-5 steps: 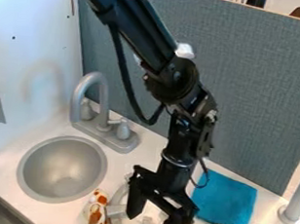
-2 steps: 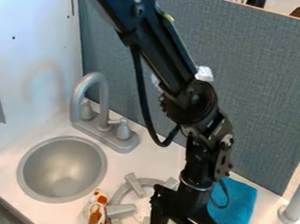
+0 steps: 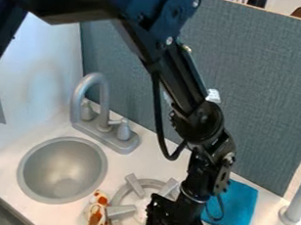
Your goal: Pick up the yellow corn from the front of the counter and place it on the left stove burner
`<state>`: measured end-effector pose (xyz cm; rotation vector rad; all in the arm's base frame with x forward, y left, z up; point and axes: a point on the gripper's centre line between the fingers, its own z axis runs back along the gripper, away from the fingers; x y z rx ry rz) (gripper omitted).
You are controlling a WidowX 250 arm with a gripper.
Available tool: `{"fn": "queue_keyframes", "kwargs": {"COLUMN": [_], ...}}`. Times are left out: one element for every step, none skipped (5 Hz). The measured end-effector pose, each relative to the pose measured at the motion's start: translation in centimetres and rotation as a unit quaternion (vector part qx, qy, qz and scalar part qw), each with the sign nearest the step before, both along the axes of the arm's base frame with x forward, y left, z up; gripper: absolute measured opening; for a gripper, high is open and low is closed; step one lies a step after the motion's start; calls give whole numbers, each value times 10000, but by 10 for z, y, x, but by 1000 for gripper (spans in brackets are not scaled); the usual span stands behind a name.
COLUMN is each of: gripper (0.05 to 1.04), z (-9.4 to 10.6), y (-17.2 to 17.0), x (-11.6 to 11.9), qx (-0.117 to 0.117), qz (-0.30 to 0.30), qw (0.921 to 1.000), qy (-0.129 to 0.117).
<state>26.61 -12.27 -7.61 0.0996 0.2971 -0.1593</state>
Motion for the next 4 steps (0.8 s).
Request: {"fn": "queue_keyframes", "kwargs": {"gripper": [1005,1005,1005,1004], "z": [-8,-11,-16,-22], "y": [1,2,-3,-6], "x": [1,1,2,2], "qx": [99,81,-49,-84], "qz": [-28,-122,-192,-153], "qw": [9999,9998,9996,9994], "qy": [107,157,220,284]}}
